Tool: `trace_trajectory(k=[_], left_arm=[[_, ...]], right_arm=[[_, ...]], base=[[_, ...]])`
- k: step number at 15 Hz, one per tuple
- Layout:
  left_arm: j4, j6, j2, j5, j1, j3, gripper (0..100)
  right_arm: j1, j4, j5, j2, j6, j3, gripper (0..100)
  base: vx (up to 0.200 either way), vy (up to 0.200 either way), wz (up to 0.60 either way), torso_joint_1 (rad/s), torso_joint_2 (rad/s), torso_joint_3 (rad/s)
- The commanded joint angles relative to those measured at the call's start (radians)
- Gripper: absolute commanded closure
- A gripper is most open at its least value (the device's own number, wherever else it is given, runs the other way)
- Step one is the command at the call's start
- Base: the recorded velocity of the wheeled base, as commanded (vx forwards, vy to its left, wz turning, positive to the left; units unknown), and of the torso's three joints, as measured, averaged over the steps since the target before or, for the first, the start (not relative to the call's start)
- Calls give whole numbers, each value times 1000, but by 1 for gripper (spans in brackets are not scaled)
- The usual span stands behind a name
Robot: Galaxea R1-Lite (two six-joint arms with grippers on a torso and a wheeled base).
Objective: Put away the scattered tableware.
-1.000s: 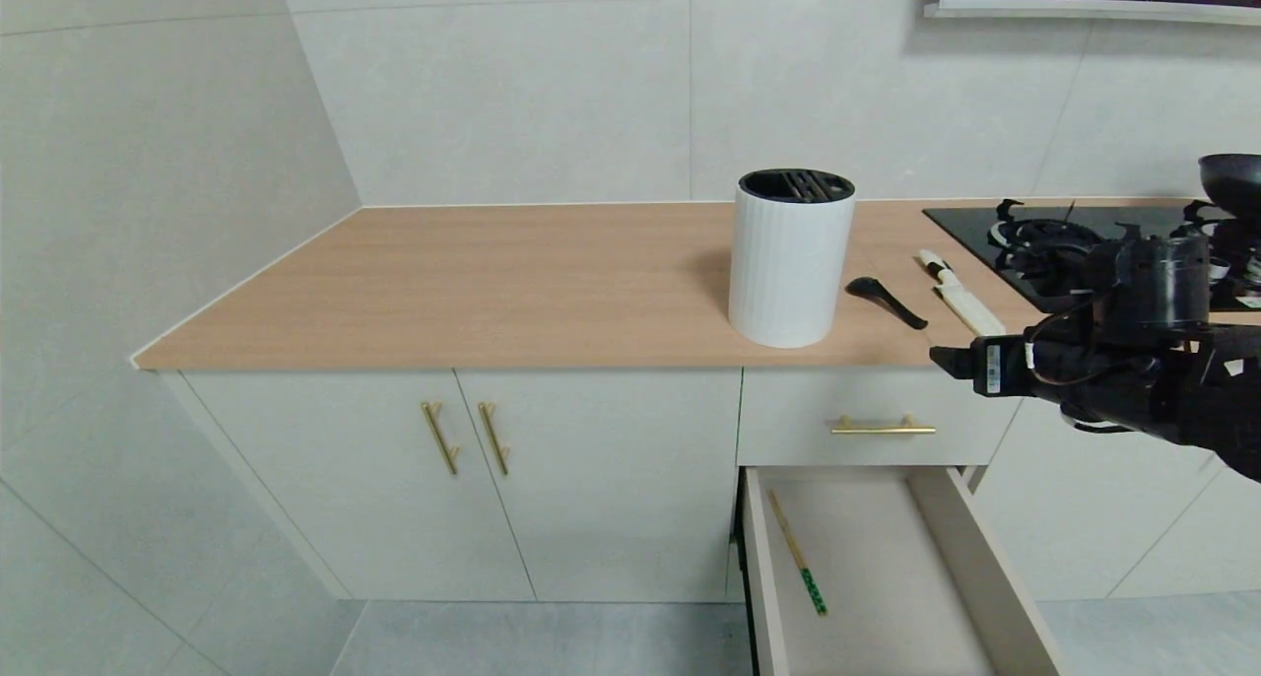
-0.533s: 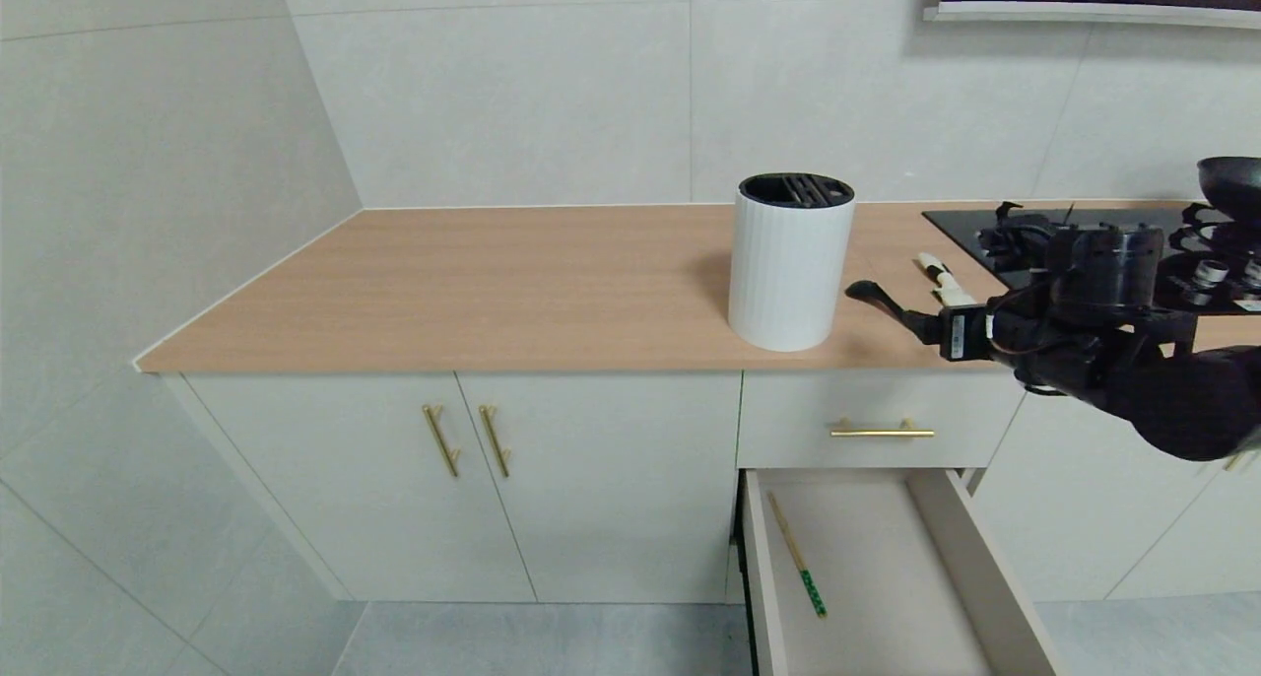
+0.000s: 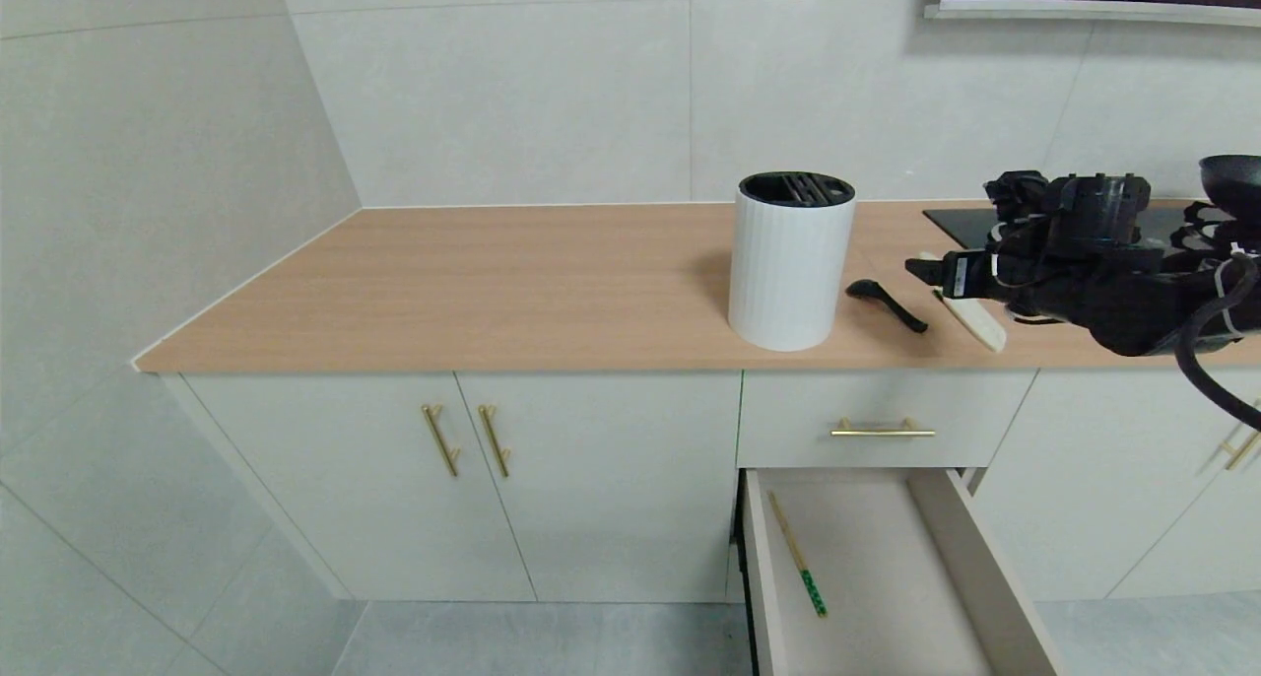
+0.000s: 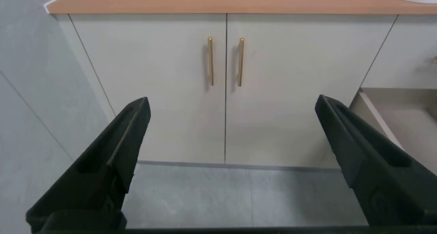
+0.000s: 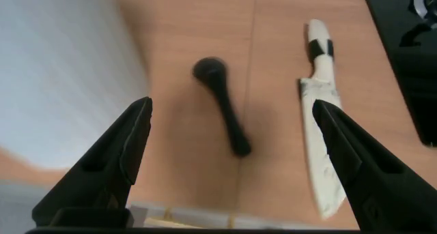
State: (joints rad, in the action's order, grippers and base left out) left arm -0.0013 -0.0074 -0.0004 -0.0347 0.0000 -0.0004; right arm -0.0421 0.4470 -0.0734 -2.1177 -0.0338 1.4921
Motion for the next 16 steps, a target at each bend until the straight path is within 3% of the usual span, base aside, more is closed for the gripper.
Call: trace_trajectory(k=[1,5,16], left_arm=[[0,0,0,-1,0,0,0],[0,0,0,-1,0,0,0],[0,0,0,-1,0,0,0]], right_arm=[[22,-30,-37,-71,0,59,0],[34,-31,-137,-99,-1,46,0],[22,13,-94,-292,-66,175,0]], base=[[0,0,0,0,0,0],[0,0,0,0,0,0],[0,0,0,0,0,0]])
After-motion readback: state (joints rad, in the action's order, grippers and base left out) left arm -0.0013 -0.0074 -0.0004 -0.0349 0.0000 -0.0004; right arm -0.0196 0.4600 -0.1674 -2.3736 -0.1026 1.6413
